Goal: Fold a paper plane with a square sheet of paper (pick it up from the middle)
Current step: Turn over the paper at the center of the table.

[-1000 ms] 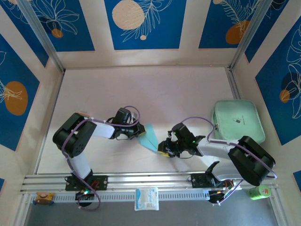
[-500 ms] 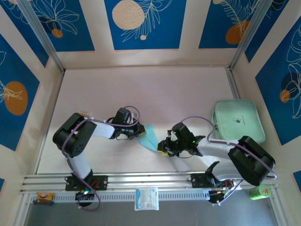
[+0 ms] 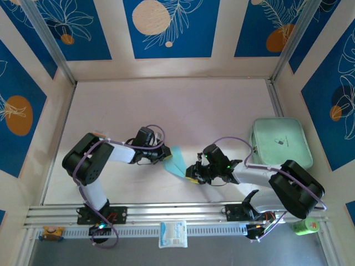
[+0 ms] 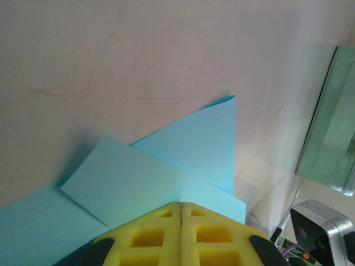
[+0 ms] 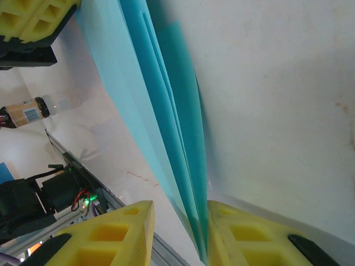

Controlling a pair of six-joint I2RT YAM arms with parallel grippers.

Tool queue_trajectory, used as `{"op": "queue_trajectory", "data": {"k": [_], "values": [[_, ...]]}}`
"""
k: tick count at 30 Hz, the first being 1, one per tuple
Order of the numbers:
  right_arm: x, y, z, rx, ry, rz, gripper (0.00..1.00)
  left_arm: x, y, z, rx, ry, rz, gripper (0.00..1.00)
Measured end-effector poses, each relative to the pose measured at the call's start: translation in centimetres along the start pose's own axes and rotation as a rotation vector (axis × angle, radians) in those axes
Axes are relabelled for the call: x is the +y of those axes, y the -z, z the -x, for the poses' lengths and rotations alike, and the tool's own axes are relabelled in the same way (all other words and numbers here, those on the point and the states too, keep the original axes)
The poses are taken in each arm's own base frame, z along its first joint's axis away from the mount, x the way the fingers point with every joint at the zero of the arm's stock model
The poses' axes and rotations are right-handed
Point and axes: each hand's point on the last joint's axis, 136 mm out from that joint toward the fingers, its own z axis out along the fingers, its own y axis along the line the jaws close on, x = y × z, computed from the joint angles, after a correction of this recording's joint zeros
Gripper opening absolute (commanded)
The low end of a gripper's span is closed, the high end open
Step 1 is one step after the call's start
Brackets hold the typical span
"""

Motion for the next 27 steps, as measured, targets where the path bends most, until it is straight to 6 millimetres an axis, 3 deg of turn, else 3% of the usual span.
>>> {"op": "queue_trajectory", "data": {"k": [27], "values": [[0.27,-0.04,0.15,-0.005,0.007,0.011,0.29,0.00,0.00,0.00,0.000,0.000,0.000,0.02]]}}
